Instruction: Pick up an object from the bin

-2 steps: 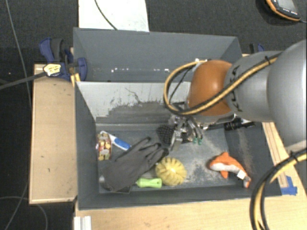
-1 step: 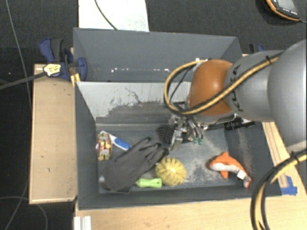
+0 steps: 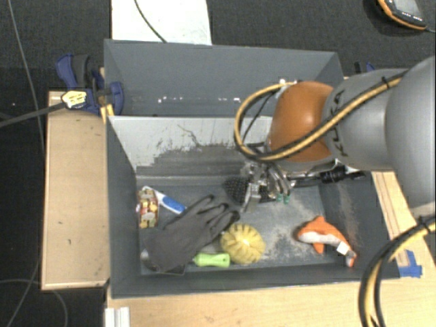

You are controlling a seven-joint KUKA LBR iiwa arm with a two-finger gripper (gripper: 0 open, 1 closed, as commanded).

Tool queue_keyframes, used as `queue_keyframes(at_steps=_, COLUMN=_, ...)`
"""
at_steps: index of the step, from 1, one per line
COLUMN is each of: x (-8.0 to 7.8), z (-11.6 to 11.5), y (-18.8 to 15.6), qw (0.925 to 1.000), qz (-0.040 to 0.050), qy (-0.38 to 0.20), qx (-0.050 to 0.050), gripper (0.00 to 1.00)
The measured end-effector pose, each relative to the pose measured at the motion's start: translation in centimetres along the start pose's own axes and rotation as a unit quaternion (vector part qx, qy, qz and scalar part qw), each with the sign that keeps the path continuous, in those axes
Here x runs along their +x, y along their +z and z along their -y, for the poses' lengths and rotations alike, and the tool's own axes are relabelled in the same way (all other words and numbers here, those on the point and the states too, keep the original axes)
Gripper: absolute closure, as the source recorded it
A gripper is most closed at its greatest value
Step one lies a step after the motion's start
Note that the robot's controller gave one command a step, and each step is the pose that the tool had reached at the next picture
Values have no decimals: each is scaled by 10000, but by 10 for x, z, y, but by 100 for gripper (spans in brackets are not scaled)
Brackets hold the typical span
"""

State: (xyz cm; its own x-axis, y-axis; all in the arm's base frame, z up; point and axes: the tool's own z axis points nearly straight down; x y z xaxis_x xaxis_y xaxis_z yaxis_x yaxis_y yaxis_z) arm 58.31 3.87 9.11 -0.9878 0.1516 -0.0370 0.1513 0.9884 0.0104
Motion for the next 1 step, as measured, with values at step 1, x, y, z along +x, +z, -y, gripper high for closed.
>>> queue_keyframes(at_steps=1, x=0, z=0, y=-8, qw=10000, qz=3, qy=0, qx=-1, gripper=100)
